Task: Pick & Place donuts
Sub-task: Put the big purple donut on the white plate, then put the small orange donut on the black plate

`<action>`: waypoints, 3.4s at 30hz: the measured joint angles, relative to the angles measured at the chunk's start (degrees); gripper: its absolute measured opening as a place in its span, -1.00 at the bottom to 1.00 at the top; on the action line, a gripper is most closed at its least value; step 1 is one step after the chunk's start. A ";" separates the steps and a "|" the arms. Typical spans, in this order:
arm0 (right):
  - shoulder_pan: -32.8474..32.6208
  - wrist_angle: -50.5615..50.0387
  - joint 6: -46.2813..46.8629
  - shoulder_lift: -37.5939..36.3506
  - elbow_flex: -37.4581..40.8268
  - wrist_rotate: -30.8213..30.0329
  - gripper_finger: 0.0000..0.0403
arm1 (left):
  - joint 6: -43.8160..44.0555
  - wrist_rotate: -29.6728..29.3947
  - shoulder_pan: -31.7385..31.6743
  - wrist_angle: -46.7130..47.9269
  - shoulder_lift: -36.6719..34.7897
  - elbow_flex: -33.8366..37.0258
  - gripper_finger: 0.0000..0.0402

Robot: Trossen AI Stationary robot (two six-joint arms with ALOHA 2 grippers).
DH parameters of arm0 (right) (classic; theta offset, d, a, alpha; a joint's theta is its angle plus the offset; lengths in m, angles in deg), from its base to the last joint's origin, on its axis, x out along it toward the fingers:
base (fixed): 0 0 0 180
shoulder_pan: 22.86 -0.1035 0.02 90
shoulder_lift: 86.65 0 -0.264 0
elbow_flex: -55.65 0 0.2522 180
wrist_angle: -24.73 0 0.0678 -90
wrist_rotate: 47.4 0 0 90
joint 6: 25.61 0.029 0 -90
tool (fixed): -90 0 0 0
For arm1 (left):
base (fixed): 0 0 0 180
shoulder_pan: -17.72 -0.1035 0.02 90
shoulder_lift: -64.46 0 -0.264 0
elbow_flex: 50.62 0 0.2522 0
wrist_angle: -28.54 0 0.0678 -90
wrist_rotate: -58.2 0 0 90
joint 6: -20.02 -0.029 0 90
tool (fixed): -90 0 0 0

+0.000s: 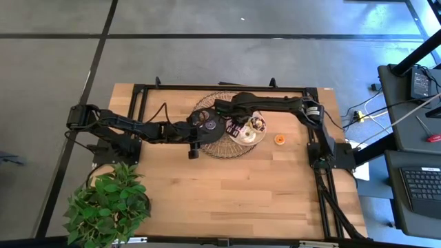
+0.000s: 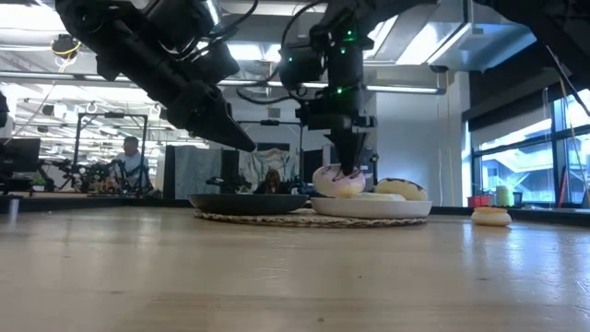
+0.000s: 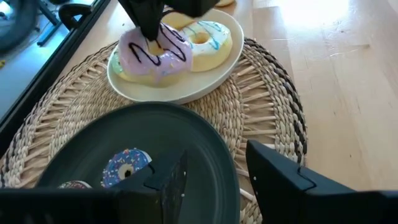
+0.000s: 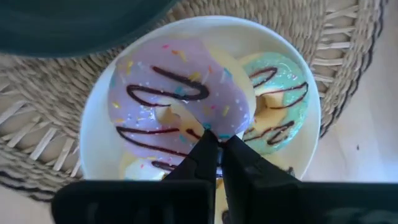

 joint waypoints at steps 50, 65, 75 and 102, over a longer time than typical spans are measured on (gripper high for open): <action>-8.35 -19.52 3.63 -14.18 -4.33 -1.53 -0.19 | -0.04 -0.55 -0.01 4.38 -0.03 0.07 -0.18; -9.81 7.23 27.22 -47.00 48.17 -2.05 -0.19 | -0.04 -4.41 0.00 3.93 -0.04 0.07 -0.19; -7.27 16.75 28.51 -48.06 61.40 -1.54 -0.19 | -0.02 -4.42 0.00 3.70 -0.04 0.07 -0.19; -3.89 28.06 30.94 -48.06 71.10 -4.10 -0.50 | 0.00 -4.42 0.00 3.68 -0.02 0.07 -0.21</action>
